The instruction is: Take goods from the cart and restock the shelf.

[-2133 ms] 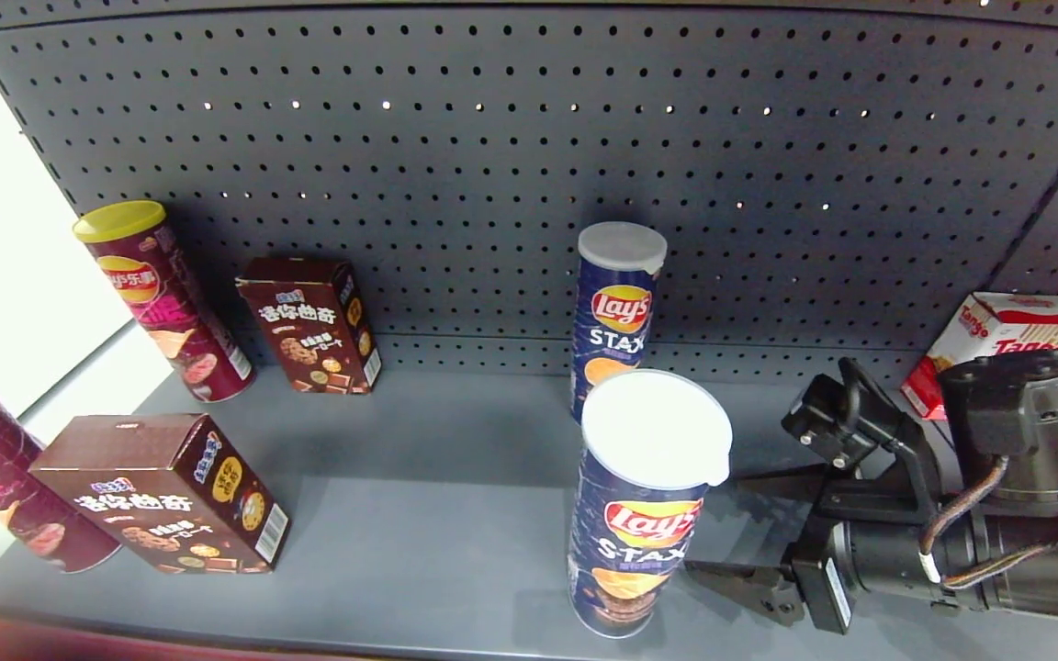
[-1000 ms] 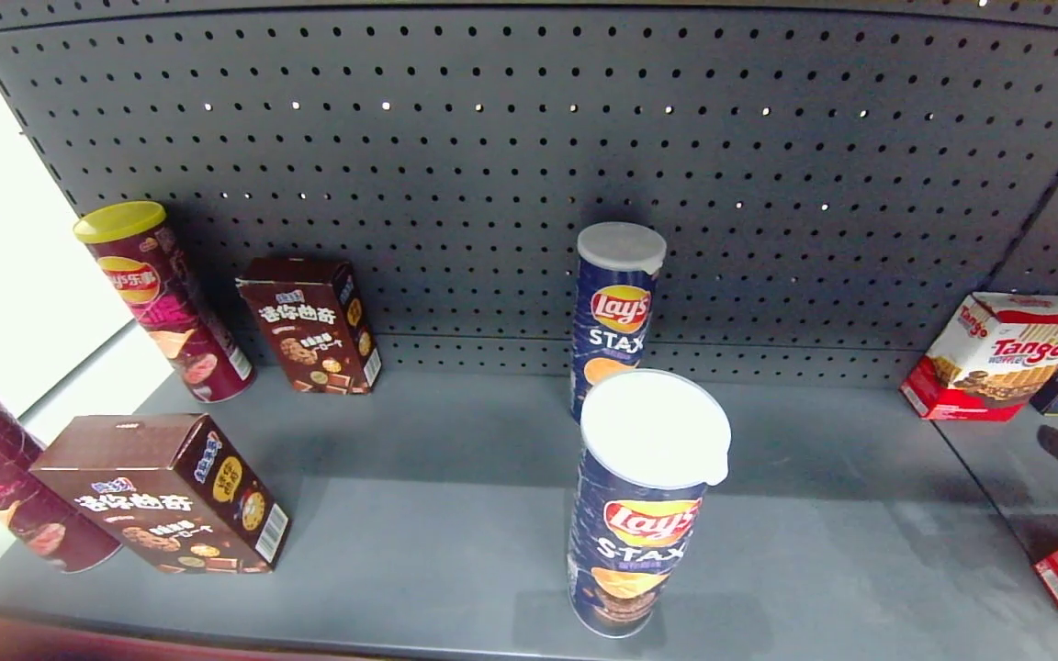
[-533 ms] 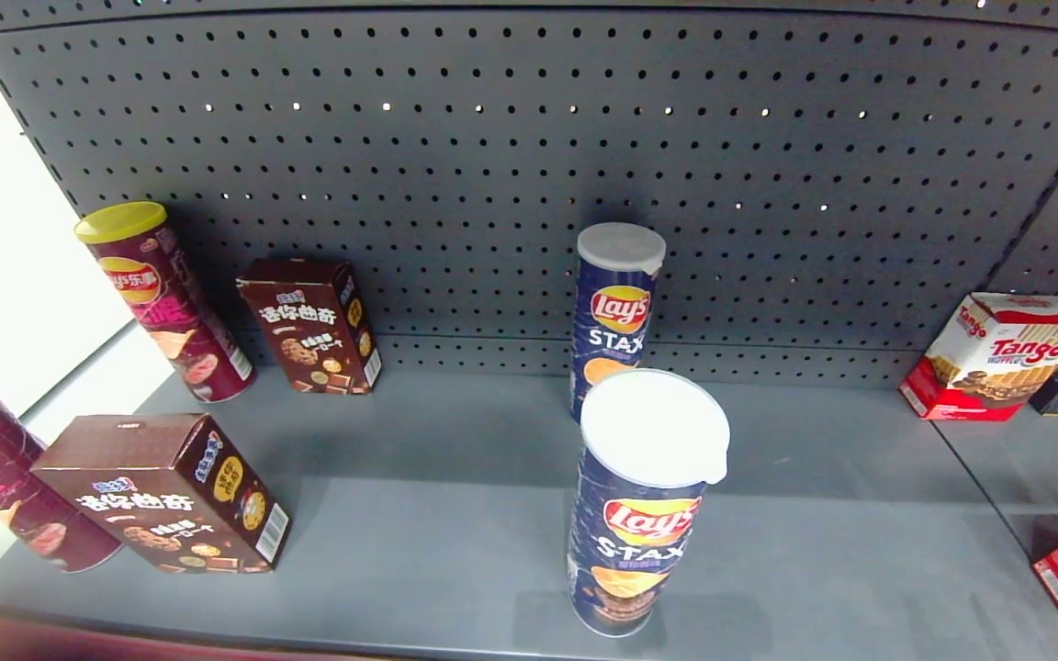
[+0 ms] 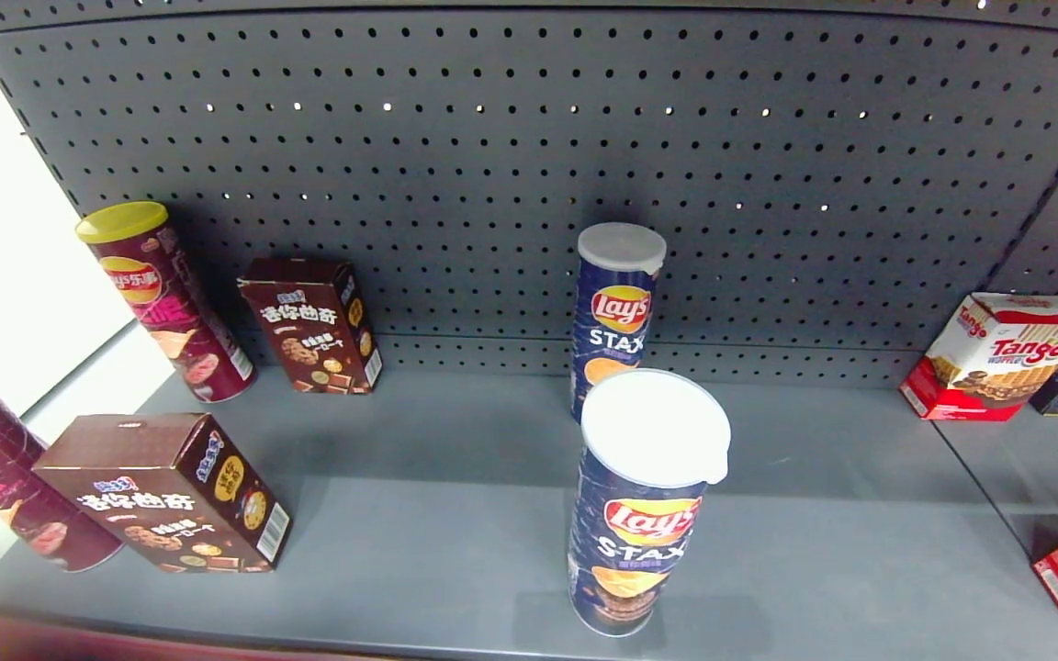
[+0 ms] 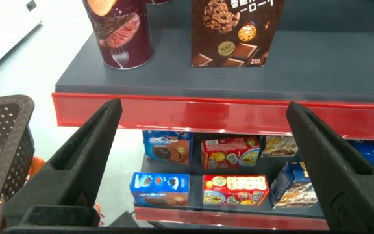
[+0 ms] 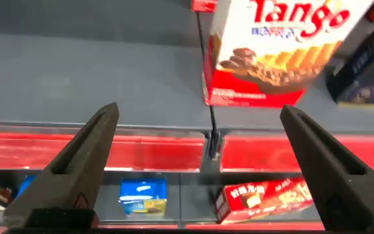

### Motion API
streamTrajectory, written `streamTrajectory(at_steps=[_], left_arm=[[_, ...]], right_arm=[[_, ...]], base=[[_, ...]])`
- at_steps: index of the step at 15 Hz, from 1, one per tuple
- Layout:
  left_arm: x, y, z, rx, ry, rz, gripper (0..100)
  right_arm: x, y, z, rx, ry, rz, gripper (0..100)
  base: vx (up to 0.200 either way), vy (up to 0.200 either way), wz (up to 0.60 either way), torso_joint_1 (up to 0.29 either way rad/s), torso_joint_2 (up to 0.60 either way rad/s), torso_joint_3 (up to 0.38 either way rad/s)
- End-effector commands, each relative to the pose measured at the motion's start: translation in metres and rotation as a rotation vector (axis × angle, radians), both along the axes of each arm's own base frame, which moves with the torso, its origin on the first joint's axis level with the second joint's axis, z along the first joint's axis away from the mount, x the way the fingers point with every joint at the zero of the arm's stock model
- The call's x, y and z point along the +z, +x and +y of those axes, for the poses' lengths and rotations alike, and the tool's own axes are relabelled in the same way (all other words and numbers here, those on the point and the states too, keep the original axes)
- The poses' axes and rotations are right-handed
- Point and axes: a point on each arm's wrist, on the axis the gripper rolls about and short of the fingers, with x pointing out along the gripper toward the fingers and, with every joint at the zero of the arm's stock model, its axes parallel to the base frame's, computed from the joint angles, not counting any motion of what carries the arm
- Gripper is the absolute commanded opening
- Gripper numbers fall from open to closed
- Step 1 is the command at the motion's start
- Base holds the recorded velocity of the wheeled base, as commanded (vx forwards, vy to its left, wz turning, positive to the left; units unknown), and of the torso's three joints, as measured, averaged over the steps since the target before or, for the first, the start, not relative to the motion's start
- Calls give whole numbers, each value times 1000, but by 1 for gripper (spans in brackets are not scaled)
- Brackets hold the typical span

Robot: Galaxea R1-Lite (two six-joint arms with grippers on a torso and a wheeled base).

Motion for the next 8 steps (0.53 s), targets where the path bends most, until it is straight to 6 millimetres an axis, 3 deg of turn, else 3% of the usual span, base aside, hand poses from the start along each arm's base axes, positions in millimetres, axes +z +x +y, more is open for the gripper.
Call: streamTrajectory(at_steps=[1,8], left_arm=[[0,0,0,2,-1,0,100],[0,0,0,0,-7,1,100]], right_arm=[[-5,-1,-2,-113,31,25,100],[-8,-1,-2,-84,81,47,100]], base=[[0,0,0,0,0,0],[0,0,0,0,0,0]])
